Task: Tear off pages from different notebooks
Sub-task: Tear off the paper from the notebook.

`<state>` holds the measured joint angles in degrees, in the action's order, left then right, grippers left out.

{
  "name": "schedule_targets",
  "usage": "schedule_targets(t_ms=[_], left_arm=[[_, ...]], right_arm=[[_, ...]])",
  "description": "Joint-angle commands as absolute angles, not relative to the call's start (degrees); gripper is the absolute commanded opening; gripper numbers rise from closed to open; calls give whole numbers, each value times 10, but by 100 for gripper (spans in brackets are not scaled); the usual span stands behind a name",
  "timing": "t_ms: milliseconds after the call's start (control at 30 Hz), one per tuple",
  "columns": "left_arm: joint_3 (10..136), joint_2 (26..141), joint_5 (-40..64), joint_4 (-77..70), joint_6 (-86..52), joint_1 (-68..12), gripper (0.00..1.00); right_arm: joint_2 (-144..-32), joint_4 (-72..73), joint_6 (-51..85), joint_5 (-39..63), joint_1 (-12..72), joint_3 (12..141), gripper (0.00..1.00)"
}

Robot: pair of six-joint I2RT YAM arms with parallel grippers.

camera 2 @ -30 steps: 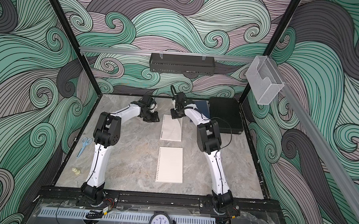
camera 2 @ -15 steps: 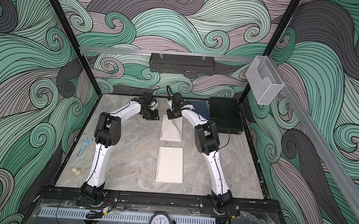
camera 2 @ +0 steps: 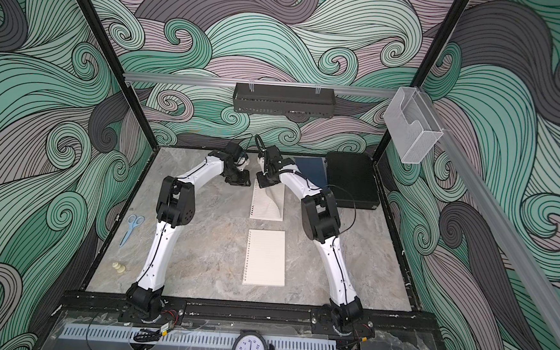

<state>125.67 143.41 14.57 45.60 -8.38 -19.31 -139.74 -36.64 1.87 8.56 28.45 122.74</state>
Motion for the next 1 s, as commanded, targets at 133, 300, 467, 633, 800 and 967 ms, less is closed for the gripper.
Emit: schedule_targets(t_ms=[133,300,467,633,800,967], left_arm=[[1244,1455,120,487,-110,-194,39],[1231,1465,108,493,-133,-194,37],[1240,1483,87,509,-152,-193,36],[1246,1497,79,522,-164,-190,34],[1242,1495,83,519,-164,-189,32],[1238,1491,83,515,-164,-189,31]], right_arm=[[-1372,-355,-1,65,303,1220,0],[-1357,-338,-5,68,317,1199,0],[-1301,-297,-82,123,354,1114,0],[-1164,-173,-243,221,426,888,0],[-1187,-217,-201,191,416,929,0],[-1181,-209,-166,178,417,927,0]])
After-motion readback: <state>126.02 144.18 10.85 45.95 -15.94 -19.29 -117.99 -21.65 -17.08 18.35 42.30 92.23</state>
